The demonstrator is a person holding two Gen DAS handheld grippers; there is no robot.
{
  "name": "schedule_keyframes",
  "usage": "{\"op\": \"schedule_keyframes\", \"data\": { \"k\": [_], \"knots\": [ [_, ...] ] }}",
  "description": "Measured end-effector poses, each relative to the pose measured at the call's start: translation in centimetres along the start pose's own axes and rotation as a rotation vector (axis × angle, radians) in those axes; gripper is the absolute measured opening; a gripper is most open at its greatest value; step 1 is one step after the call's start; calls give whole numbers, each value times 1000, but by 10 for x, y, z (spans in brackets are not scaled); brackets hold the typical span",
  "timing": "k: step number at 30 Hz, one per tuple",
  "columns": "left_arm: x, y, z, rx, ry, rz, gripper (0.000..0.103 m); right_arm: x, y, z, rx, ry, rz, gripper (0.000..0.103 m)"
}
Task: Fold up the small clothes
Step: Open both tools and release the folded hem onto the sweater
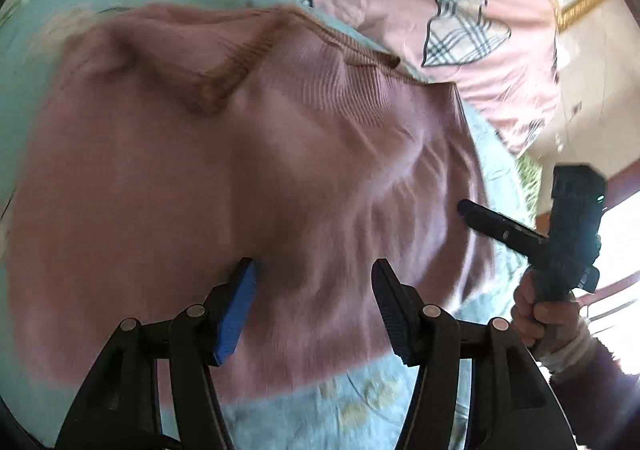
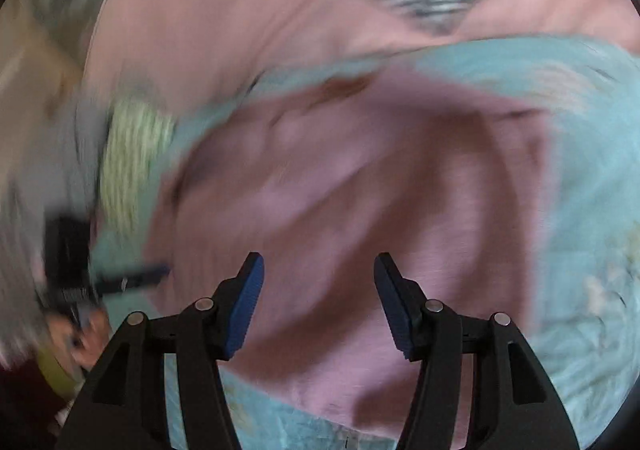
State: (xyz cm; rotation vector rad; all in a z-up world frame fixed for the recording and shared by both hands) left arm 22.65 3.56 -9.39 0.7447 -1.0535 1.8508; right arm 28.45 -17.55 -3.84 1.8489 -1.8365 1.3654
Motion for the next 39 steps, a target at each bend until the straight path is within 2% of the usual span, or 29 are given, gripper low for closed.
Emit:
{"op": "schedule_keyframes", "data": {
  "k": [2, 4, 7, 10, 13, 16, 18, 23, 28, 33, 37, 39],
  "knots": [
    [-9, -18, -2, -12, -10, 6, 58, -23, -3, -8, 49, -5, -50, 59],
    [-11, -43, -14, -13, -49, 39, 58, -41, -17, 2, 25, -23, -68, 59],
    [-2, -82, -42, 32, -109, 100, 57, -57, -43, 39, -36, 53, -62, 56],
    [8, -114, -76, 104, -165, 171, 55, -51, -69, 74, -153, 31, 14, 53],
    [18, -132, -104, 188, -234, 237, 55, -31, -84, 95, -241, 36, 122, 53],
    [26, -133, -121, 281, -193, 273, 55, -16, -83, 110, -324, 40, 196, 54],
    [32, -125, -121, 302, -177, 284, 55, -9, -74, 116, -351, 61, 209, 55],
    [46, -92, -111, 283, -203, 261, 57, 21, -53, 118, -406, 67, 240, 56],
    [69, -33, -109, 332, -173, 245, 62, 41, -25, 99, -410, 65, 248, 57],
    [89, 26, -105, 396, -128, 219, 62, 48, 15, 82, -415, 57, 211, 58],
    [95, 71, -101, 447, -87, 185, 63, 46, 52, 74, -410, 73, 151, 58],
    [89, 83, -96, 460, -83, 171, 65, 47, 68, 76, -422, 91, 127, 58]
  ]
}}
Point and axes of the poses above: each gripper's, at about its wrist camera, not at the fingertips, and x roughly against the way its jaws point, z to its right, y to its underside, the point moved 5 cm from there along -x, roughly the way its jaws point, and after that the axes turned 2 degrees about -x, right-handed, at the moved point
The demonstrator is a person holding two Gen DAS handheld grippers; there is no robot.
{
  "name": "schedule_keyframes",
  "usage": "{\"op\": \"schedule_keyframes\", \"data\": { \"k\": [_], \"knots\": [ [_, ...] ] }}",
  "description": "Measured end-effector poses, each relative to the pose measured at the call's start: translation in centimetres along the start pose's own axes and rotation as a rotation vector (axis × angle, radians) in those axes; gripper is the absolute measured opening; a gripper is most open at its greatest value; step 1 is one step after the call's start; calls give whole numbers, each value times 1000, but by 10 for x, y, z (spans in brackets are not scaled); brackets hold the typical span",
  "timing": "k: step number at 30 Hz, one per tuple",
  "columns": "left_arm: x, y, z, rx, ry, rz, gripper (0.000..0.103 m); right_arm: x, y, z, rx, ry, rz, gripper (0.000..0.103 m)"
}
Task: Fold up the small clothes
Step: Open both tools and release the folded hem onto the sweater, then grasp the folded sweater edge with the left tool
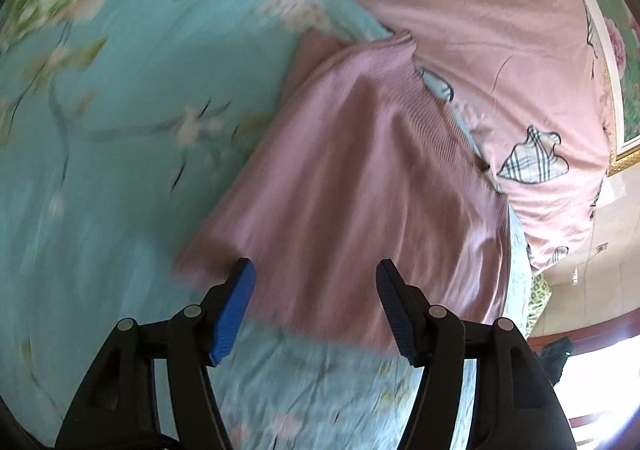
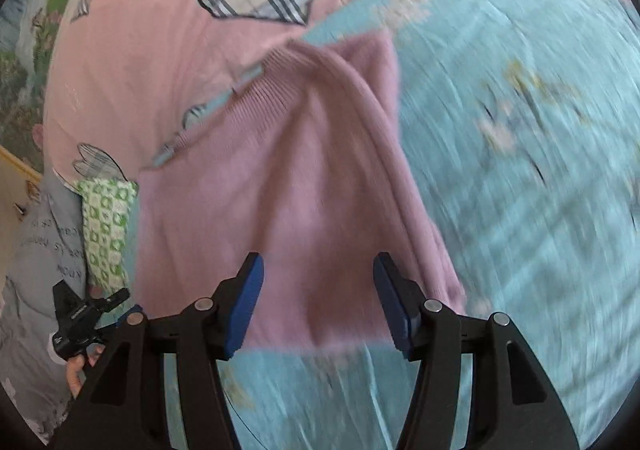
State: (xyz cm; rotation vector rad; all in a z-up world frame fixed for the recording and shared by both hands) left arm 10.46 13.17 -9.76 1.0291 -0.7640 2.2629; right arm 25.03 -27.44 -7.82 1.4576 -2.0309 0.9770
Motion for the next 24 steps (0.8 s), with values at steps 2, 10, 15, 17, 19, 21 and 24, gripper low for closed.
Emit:
{"op": "schedule_keyframes", "data": {
  "k": [2, 10, 15, 17, 19, 21, 24],
  "knots": [
    [4, 14, -10, 18, -2, -12, 65, 2, 12, 12, -6, 53, -13, 58],
    [0, 41, -26, 103, 14, -47, 69, 28, 22, 20, -41, 73, 29, 58],
    [-7, 35, -24, 135, 19, -25, 74, 42, 22, -2, -15, 28, 53, 59],
    [-12, 31, -23, 143, 14, -21, 74, 43, 23, -10, -3, 14, 48, 59],
    [-17, 28, -23, 156, 10, -13, 74, 44, 26, -17, 9, -3, 42, 59],
    [-22, 24, -23, 176, 19, -3, 74, 43, 28, -24, 25, -15, 31, 60],
    [-27, 20, -27, 226, 40, 28, 75, 42, 33, -30, 38, -34, 14, 61]
  ]
}}
Point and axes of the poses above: each gripper's, at about its wrist camera, not at the fingertips, and x roughly against the way its jaws point, z to its right, y to its underside, the point moved 5 cm from there along -x, roughly the way its jaws point, and after that the axes turned 2 degrees about -x, right-handed, at the moved point
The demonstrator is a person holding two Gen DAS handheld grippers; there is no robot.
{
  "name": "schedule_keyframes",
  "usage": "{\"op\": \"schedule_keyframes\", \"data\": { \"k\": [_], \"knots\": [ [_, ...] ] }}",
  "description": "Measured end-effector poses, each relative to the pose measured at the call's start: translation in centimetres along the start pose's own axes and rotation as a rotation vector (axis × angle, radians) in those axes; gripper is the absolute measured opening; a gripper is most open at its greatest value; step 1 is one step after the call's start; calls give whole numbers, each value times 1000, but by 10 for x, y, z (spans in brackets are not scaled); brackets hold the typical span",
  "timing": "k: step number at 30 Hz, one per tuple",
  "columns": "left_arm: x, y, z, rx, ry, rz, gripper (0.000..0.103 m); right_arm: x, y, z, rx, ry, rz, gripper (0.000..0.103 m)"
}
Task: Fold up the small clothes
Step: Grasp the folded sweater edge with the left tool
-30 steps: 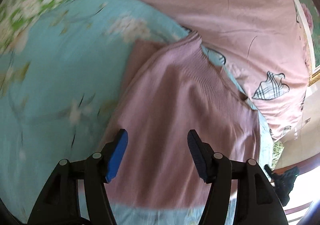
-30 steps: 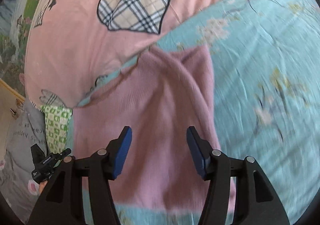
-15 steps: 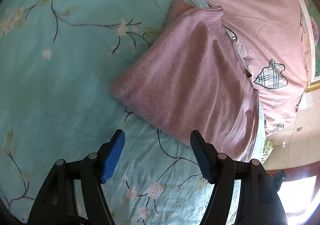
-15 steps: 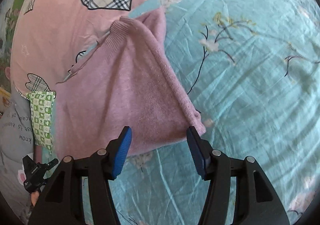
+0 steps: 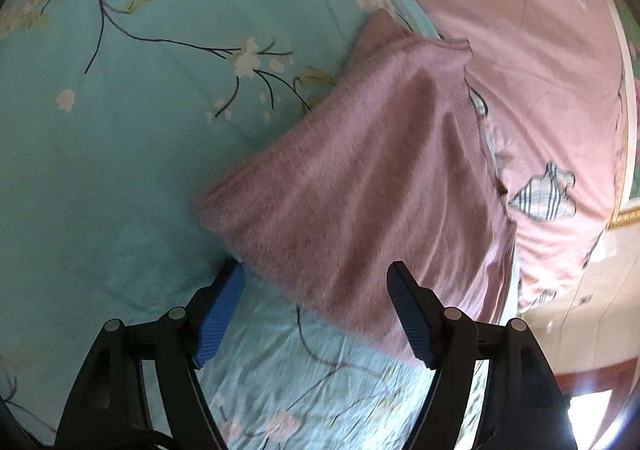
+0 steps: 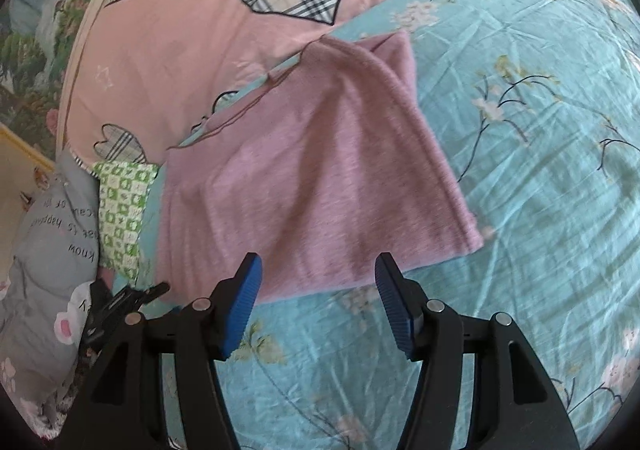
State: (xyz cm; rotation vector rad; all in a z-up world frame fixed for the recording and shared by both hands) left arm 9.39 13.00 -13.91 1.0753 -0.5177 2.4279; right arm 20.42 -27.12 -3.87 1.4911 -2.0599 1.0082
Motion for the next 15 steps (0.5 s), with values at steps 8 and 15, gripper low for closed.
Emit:
{"op": "schedule_keyframes", "data": {
  "k": [8, 15],
  "knots": [
    [-5, -17, 2, 43, 1, 113, 74, -5, 4, -2, 27, 11, -38, 62],
    [-15, -31, 16, 3, -10, 124, 24, -15, -5, -1, 41, -2, -59, 62]
  ]
}}
Point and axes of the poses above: each gripper's, at about its wrist camera, not at the fingertips, and x roughly against the way its jaws point, z to its right, y to its underside, the point moved 5 cm from there along -x, roughly the way its jaws point, and after that the axes turned 2 degrees about -x, right-handed, at the moved point
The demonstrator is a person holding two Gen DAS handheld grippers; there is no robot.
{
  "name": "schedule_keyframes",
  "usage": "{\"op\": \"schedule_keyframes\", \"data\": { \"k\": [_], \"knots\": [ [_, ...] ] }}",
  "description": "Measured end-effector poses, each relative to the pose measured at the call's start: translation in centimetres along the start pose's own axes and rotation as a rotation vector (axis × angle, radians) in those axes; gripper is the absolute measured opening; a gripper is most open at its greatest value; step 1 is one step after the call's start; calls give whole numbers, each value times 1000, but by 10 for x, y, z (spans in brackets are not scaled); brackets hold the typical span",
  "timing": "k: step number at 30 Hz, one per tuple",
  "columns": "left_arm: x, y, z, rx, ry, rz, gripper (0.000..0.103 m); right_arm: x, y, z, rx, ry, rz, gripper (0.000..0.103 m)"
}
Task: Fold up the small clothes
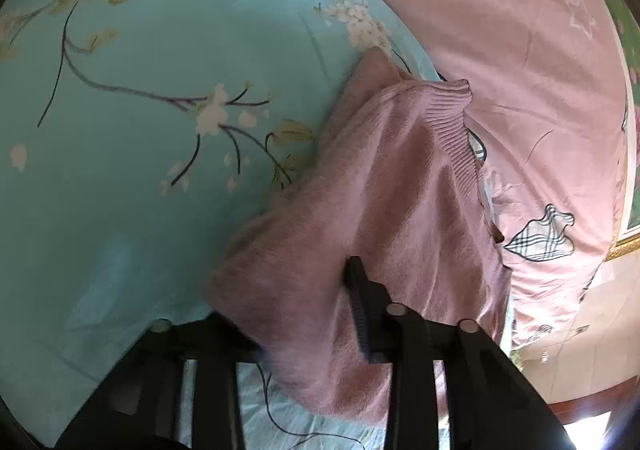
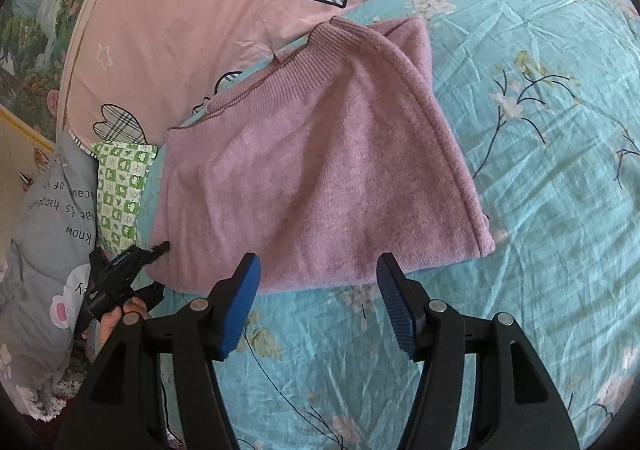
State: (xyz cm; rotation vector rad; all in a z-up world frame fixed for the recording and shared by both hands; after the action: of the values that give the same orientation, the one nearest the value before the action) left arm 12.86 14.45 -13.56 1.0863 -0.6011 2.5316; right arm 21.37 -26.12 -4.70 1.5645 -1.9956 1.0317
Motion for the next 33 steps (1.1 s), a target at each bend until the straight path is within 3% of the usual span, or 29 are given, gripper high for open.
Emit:
{"op": "schedule_keyframes", "data": {
  "k": [2, 5, 10, 14, 17, 23, 27, 33],
  "knots": [
    [3, -2, 10, -42, -17, 9, 15, -3, -3, 1, 0, -4, 0, 62],
    [12, -2, 40, -137, -17, 37, 12, -5, -7, 4, -4, -14, -1, 62],
    [26, 14, 115, -304, 105, 43, 10, -4, -17, 11, -31, -47, 14, 62],
    [18, 56, 185, -473, 210, -31, 10, 0, -31, 18, -48, -59, 39, 62],
    [-3, 95, 216, -568, 270, -123, 10, 2, -47, 28, -76, -76, 60, 62],
    [-60, 152, 218, -668, 214, -295, 10, -19, -75, 39, -144, -186, 15, 62],
    [-65, 152, 216, -679, 203, -298, 10, -50, -90, 23, -152, -279, -53, 62],
    [-60, 151, 222, -732, 186, -283, 10, -102, -115, -17, -93, -337, -115, 63]
  ]
}}
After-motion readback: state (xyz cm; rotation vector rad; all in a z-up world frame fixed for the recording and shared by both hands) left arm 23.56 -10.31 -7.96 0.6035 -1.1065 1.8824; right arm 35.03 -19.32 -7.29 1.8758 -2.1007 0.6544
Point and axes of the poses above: each gripper's, at about its wrist camera, not at the fingertips, and x roughly against the way its jaws point, z to its right, y to its underside, the point moved 5 cm from there along -x, roughly the way its jaws point, and after that the axes turned 2 degrees about -x, right-handed, at the moved point
